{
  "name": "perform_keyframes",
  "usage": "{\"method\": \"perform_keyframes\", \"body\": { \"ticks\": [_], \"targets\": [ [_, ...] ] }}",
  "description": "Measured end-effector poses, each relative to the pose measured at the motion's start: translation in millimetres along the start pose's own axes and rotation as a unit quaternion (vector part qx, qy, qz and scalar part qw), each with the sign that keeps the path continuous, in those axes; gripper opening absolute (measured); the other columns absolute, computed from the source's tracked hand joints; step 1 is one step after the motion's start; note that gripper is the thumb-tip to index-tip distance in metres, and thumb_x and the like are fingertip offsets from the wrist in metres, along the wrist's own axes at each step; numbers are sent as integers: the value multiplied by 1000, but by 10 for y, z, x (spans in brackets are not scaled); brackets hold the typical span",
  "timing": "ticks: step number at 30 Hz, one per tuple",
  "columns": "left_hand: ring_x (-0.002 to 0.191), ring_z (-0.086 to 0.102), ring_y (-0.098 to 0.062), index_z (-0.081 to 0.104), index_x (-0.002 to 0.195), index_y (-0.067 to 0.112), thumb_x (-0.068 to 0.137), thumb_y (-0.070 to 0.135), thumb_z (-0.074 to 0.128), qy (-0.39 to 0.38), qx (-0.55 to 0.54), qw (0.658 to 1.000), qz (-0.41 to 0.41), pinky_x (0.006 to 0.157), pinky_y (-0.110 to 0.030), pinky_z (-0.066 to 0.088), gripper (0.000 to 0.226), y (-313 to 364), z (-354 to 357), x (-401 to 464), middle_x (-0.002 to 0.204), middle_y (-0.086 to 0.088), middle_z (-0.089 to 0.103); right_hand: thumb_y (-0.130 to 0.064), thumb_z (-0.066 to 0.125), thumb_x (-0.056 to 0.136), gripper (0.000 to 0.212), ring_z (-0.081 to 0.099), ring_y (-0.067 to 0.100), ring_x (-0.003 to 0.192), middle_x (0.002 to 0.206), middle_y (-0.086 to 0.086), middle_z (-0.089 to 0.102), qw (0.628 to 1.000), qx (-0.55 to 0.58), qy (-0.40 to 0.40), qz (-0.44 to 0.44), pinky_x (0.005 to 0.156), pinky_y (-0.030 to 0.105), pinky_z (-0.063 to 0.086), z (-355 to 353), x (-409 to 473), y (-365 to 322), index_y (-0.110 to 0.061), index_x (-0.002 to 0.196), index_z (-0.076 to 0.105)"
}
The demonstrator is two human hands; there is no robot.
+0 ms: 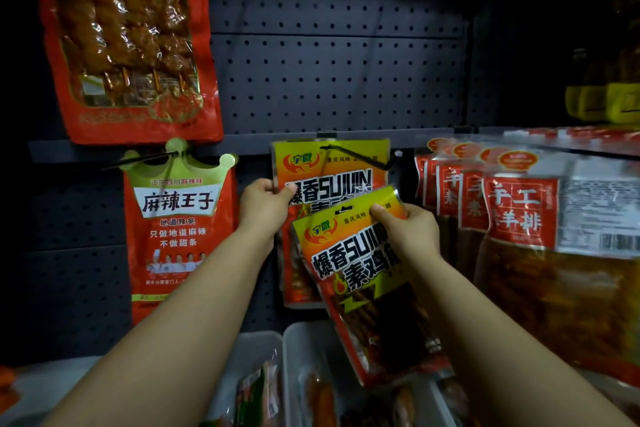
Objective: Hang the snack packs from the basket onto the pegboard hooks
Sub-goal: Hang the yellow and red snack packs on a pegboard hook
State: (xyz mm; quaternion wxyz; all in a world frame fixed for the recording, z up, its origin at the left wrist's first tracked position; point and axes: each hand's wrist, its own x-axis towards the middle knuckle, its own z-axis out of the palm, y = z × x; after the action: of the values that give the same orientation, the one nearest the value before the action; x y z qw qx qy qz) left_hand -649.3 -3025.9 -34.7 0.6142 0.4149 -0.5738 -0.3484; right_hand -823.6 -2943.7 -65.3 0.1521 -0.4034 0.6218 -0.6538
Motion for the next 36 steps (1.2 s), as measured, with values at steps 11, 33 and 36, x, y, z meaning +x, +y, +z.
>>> {"method": "perform_keyframes", "body": {
  "ticks": [11, 33, 36],
  "targets": [
    [113, 51, -15, 40, 116, 24, 77, 27, 75, -12, 25, 986, 164, 97, -34, 45, 53, 108, -156, -554, 131, -5, 47, -30, 69, 84, 16, 72, 17, 76, 80, 4, 75, 983, 159, -46, -79, 69, 31, 58, -258, -516, -171, -14, 82, 69],
    [66, 69, -6, 72, 70, 29, 68, 25, 78, -113, -150, 946, 264, 60, -20, 52, 7, 1025, -514, -1567, 70, 11, 72, -39, 69, 71, 20, 71, 19, 66, 67, 1, 71, 929, 260, -99, -244, 59, 32, 58, -878, -1180, -841, -20, 67, 65],
    [68, 71, -9, 73, 72, 28, 71, 19, 74, -108, -163, 950, 244, 61, -21, 53, 9, 1035, -491, -1534, 72, 9, 74, -38, 69, 72, 18, 73, 22, 73, 74, 3, 74, 935, 254, -107, -225, 65, 34, 59, -861, -1134, -849, -20, 71, 66]
  ]
}}
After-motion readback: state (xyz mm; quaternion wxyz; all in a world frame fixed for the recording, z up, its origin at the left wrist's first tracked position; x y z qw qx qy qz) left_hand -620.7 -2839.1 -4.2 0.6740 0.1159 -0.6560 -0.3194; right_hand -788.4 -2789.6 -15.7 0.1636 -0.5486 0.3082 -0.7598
